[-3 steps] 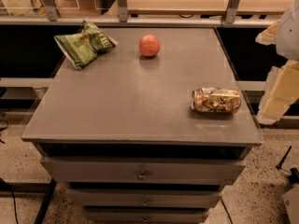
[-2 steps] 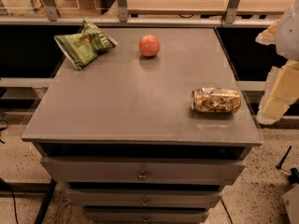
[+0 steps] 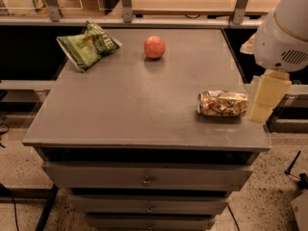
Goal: Pick orange can
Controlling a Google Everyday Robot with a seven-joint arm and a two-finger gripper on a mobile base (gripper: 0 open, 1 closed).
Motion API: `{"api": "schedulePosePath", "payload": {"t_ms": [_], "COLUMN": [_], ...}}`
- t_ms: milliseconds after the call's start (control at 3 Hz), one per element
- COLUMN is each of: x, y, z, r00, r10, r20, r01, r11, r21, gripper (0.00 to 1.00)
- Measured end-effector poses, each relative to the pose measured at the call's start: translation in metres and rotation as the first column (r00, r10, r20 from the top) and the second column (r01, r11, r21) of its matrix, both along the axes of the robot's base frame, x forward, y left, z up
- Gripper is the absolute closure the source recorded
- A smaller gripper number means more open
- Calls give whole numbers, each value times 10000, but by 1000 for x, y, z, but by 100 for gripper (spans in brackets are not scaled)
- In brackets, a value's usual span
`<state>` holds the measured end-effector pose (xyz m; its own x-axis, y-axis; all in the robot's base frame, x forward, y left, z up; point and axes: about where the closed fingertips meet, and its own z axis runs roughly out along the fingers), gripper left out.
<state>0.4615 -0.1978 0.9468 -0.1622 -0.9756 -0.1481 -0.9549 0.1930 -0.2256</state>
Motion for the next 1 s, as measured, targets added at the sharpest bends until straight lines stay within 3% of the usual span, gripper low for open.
{"api": "schedulePosePath", "payload": {"t_ms": [1000], "x": [35], "y": [17], "z": [-65], "r00": [9959], "r10": [511], "r20": [-740], "r01": [-567], "r11": [9955], "r21": [-758], "gripper": [0]}}
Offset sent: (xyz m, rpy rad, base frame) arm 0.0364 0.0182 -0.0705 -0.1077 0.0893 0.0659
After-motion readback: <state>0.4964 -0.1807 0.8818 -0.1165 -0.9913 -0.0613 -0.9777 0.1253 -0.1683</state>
